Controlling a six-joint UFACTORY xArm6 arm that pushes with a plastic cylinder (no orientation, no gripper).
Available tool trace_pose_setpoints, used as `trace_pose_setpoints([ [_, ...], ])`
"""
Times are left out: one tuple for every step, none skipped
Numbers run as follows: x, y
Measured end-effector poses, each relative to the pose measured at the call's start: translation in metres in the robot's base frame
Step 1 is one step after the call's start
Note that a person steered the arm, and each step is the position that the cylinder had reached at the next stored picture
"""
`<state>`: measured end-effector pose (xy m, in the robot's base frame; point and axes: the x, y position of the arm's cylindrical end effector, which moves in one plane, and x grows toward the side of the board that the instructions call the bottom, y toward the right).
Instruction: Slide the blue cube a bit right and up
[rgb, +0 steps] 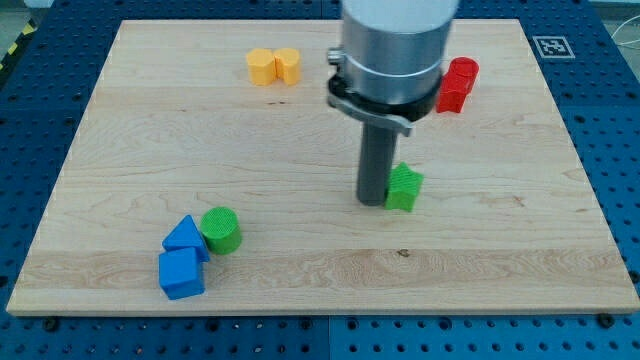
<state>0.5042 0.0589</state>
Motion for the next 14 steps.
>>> trace_pose_setpoints([
  [-0.015, 0.002],
  [-0.024, 0.033],
  [-0.023, 0.072],
  [-0.028, 0.078],
  [-0.029, 0.027],
  [-0.029, -0.066],
  [-0.029, -0.182],
  [-0.012, -0.279],
  [0.052, -0.316],
  [0.114, -0.311],
  [0.114, -0.301],
  [0.114, -0.273],
  [0.114, -0.25],
  [0.113, -0.194],
])
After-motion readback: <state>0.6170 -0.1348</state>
